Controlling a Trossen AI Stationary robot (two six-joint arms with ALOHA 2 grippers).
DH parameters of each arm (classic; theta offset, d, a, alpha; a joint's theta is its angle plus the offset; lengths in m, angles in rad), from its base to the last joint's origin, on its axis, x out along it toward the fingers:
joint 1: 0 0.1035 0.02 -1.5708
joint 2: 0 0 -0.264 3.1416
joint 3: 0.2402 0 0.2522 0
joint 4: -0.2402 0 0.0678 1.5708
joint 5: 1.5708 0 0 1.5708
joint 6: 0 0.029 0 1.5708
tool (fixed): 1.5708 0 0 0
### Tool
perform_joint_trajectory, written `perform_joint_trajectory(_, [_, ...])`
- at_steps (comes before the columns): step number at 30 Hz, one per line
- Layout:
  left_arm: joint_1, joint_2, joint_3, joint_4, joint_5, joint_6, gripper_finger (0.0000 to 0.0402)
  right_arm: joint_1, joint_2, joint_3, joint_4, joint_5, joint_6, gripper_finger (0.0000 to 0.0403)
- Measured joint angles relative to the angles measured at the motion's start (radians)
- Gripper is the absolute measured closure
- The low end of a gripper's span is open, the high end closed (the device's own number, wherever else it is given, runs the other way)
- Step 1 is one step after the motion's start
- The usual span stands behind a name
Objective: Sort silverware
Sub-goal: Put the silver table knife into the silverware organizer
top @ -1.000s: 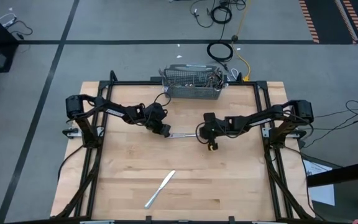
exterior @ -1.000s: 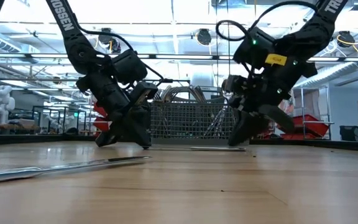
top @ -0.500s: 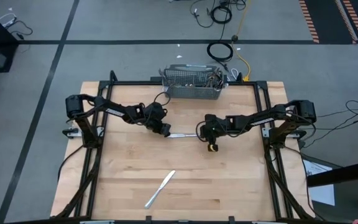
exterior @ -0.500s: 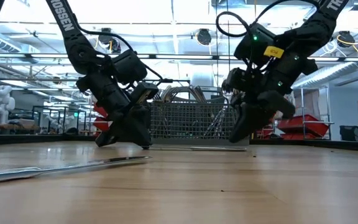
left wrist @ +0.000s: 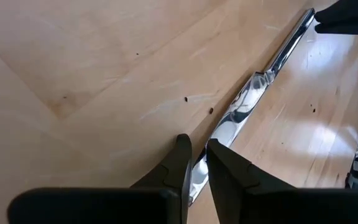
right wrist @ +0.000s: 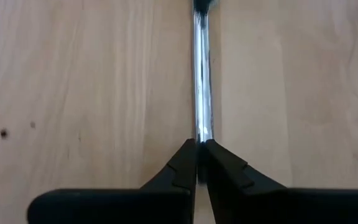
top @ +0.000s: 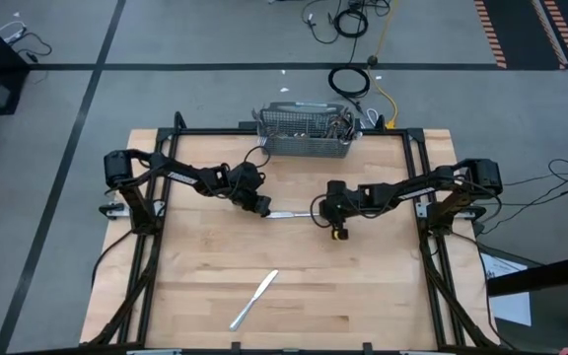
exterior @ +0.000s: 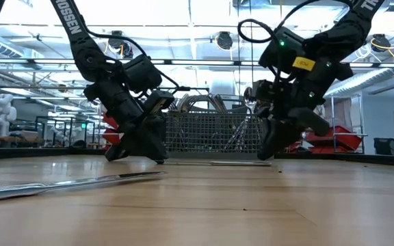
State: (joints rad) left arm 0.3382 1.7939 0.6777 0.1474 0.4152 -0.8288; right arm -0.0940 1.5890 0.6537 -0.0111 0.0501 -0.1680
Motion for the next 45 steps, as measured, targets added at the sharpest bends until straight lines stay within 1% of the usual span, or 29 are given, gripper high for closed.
perform_joint_trajectory(4, [0.0,0.0,0.0,0.0,-0.002,0.0,0.0341,-0.001,-0.001,0.0,-0.041,0.002,-0.001,0.0383])
perform_joint_trajectory(13, [0.002,0.0,0.0,-0.011,0.007,0.007,0.034,-0.002,-0.001,-0.006,-0.044,0.002,0.022,0.0383])
perform_joint_trajectory(14, [0.004,-0.001,0.001,-0.022,0.023,0.008,0.034,-0.002,-0.002,-0.014,-0.039,0.002,0.03,0.0383])
perform_joint_trajectory(18, [0.018,-0.003,0.003,-0.098,0.147,0.021,0.0336,-0.002,-0.005,-0.054,0.014,0.002,0.052,0.0383])
perform_joint_trajectory(22, [0.042,-0.003,0.004,-0.14,0.225,0.045,0.0309,-0.003,-0.004,-0.061,0.044,0.004,0.063,0.0383])
perform_joint_trajectory(28, [0.068,-0.003,0.004,-0.143,0.261,0.04,0.025,-0.003,-0.002,-0.062,0.063,0.003,0.076,0.0383])
perform_joint_trajectory(34, [0.048,-0.003,0.004,-0.144,0.269,-0.005,0.0205,-0.003,-0.001,-0.062,0.073,0.003,0.079,0.0383])
perform_joint_trajectory(37, [0.037,-0.003,0.004,-0.139,0.261,-0.029,0.0194,-0.003,-0.001,-0.063,0.084,0.002,0.079,0.0383])
perform_joint_trajectory(45, [0.024,-0.004,-0.003,-0.116,0.254,-0.035,0.0192,-0.003,0.0,-0.064,0.101,0.004,0.079,0.0383])
